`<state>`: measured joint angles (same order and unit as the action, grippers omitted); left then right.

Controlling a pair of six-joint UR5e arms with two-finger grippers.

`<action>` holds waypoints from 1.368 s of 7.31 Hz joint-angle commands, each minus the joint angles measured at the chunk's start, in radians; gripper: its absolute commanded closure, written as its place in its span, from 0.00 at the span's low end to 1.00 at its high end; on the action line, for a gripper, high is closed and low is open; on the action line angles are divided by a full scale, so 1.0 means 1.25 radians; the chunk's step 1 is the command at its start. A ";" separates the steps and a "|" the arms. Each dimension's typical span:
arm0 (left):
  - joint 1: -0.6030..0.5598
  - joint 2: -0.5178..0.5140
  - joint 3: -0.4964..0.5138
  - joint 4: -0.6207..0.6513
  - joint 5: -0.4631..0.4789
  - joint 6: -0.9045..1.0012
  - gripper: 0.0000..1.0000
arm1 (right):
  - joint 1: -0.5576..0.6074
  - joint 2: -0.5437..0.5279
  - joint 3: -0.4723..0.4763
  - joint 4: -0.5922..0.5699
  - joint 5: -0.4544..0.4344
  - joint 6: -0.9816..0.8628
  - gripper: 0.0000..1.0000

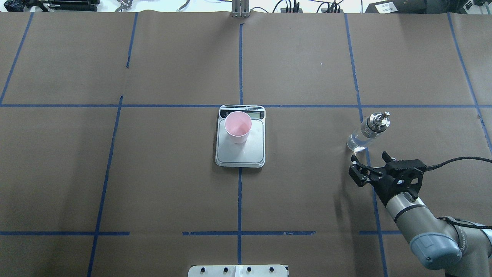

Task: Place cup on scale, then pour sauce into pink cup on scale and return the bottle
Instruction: 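Move the right gripper toward the glass sauce bottle, then close the right gripper around the sauce bottle's neck below the spout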

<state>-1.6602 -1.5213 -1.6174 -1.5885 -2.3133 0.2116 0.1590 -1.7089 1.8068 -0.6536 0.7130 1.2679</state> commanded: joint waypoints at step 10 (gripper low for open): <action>0.005 0.003 -0.006 -0.001 0.000 0.001 0.00 | 0.037 0.007 -0.006 0.000 -0.002 -0.012 0.00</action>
<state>-1.6536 -1.5171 -1.6244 -1.5892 -2.3138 0.2132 0.1952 -1.7018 1.7994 -0.6535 0.7100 1.2533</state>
